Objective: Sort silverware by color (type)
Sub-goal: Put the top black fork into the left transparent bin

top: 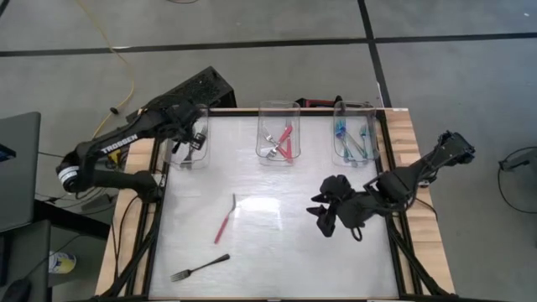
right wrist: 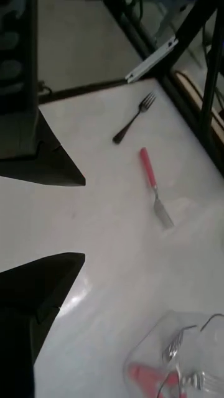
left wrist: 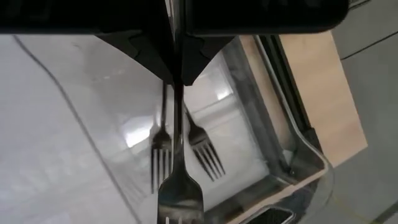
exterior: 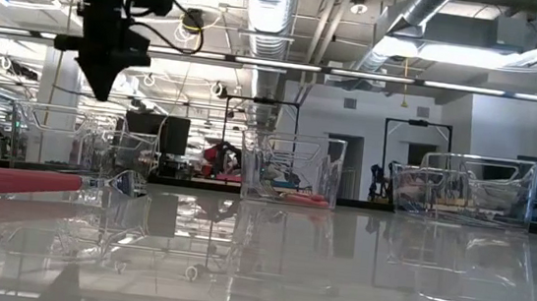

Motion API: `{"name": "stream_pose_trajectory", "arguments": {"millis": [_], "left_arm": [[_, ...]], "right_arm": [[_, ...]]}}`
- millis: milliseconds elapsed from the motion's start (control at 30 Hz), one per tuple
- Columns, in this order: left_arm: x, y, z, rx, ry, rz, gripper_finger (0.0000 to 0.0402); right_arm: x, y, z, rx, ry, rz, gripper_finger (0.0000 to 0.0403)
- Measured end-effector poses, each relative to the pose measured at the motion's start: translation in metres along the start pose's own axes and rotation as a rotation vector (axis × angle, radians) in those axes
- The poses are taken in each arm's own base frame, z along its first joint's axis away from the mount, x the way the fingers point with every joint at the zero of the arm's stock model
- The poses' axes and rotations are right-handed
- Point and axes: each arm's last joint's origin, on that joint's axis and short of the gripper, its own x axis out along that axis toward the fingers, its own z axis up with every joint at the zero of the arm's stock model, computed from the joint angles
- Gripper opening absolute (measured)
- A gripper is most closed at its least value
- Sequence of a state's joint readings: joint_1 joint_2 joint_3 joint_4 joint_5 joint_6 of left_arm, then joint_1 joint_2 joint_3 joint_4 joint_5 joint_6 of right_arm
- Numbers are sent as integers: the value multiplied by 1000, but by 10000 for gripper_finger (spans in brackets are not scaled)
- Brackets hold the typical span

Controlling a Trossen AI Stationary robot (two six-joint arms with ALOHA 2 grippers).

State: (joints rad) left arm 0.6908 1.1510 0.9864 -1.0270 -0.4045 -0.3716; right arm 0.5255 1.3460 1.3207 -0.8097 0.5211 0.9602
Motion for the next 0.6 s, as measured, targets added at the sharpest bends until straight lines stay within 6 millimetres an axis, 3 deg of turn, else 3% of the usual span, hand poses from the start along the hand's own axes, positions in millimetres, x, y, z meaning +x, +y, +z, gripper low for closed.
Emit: {"name": "stream_pose_trajectory", "arguments": {"millis": [300,600], "left_arm": [[25,8,-12,-27,62,44,8],[23,8,-11,31,37,37,120]], "right_arm": [[-3,6,-2,31,-15,43,207],[-3,7,-2,69,-13,44,207]]}}
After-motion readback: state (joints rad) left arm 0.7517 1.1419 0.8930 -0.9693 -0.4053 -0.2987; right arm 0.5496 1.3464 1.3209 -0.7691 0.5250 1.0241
